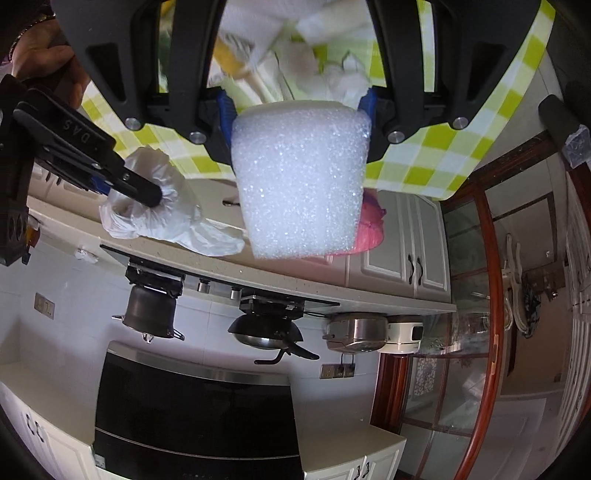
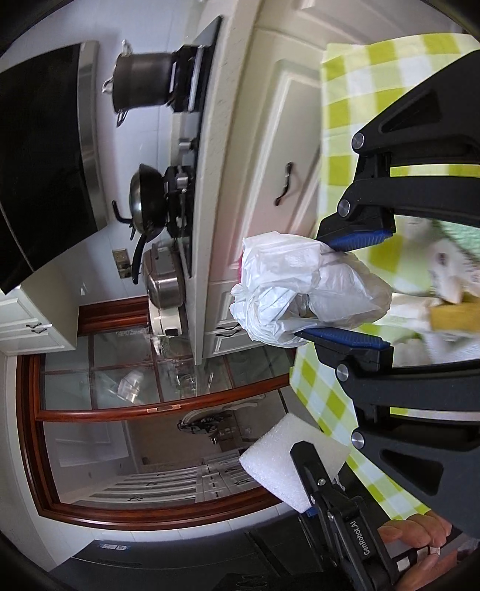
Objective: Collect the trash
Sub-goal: 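Carry the foam block and plastic bag with both tools to the pink bin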
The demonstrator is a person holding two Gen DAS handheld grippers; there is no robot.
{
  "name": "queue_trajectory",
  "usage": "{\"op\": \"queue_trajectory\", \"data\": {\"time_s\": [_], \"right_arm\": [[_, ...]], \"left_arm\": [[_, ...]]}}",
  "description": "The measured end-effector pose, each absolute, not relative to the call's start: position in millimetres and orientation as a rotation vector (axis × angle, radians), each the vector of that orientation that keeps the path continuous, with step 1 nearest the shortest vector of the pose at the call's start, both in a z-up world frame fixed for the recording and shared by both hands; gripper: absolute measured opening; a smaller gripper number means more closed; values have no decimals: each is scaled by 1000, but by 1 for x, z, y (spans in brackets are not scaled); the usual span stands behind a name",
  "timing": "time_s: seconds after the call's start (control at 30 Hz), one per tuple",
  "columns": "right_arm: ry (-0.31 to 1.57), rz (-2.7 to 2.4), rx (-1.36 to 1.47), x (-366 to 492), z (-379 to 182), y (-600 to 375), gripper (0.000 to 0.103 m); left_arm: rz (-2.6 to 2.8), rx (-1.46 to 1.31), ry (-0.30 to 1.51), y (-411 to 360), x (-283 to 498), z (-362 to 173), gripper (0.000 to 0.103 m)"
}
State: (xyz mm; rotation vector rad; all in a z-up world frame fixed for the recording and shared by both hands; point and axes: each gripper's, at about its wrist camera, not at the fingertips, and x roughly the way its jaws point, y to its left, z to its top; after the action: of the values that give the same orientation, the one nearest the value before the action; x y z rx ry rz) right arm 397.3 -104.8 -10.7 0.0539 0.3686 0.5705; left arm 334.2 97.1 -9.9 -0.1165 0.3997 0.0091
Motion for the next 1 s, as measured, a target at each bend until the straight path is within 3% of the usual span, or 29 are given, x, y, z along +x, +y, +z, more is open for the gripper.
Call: {"op": "queue_trajectory", "data": {"time_s": [0.4,0.7,1.0], "right_arm": [[402,603,61,544,-3,-59,38],[473,656,97,672,-33,-16,39],[513,700,111,753,-71,18,39]], "left_arm": [[-5,-133,434,155,486,-15,49],[-22,-154,441,202,627,-23,50],[-29,-141,501,229,713,-71,50]]}}
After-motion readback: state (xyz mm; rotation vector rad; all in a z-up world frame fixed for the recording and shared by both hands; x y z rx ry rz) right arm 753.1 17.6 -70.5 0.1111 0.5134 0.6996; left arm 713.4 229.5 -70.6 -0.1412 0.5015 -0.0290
